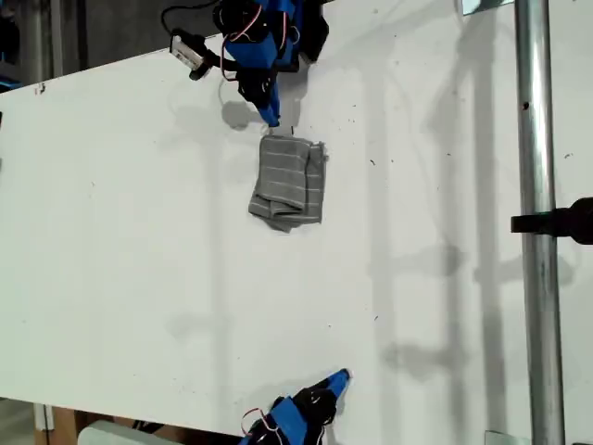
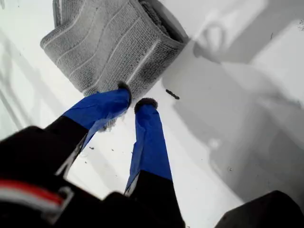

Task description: Grasp corners of a towel and fold twice.

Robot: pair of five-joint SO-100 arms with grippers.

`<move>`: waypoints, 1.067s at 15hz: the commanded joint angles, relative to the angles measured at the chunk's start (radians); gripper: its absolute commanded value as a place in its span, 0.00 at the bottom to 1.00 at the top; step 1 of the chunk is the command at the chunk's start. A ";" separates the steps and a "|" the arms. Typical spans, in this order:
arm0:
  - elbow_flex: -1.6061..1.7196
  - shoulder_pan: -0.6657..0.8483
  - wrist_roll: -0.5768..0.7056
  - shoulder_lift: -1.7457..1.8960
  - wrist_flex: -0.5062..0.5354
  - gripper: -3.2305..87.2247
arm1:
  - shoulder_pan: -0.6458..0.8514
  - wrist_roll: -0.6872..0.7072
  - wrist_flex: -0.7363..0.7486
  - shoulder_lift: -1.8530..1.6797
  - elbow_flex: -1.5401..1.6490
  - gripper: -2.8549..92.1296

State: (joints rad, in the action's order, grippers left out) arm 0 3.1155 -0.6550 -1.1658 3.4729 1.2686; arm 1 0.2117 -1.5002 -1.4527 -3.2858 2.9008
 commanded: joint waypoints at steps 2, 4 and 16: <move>0.005 0.595 0.054 0.002 0.023 0.01 | 0.005 0.009 -0.011 0.002 -0.009 0.11; 0.005 0.893 0.216 0.003 0.020 0.01 | 0.002 0.008 -0.011 0.002 -0.009 0.11; 0.005 1.209 0.153 0.000 0.025 0.01 | -0.003 0.008 -0.011 0.002 -0.009 0.11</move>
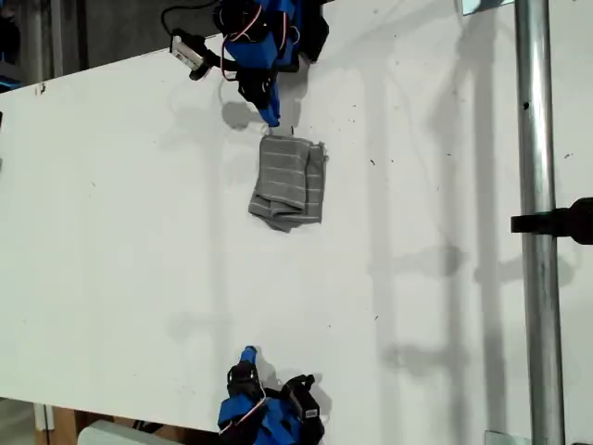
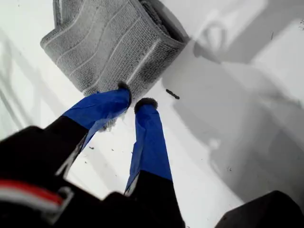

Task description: Grasp corners of a towel and fold twice.

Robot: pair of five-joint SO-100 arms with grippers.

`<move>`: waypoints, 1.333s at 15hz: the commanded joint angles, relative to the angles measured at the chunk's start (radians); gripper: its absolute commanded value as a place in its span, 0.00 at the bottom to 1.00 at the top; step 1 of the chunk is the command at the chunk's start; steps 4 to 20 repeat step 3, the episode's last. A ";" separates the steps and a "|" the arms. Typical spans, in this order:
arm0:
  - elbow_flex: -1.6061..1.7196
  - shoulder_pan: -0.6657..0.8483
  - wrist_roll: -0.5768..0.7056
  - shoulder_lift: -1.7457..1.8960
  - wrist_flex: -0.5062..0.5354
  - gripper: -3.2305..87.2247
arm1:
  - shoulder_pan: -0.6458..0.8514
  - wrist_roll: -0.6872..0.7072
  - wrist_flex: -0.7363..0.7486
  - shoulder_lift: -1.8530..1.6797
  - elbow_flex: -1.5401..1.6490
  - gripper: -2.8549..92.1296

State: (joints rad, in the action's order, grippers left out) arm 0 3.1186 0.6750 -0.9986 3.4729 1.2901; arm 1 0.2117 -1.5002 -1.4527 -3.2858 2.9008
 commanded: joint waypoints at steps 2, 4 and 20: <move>0.002 -0.330 -0.058 0.000 0.003 0.01 | -0.003 0.008 -0.011 0.002 -0.009 0.11; 0.002 -0.351 -0.067 0.000 0.003 0.01 | -0.003 0.008 -0.011 0.002 -0.009 0.11; 0.002 -0.351 -0.067 0.000 0.003 0.01 | -0.003 0.008 -0.011 0.002 -0.009 0.11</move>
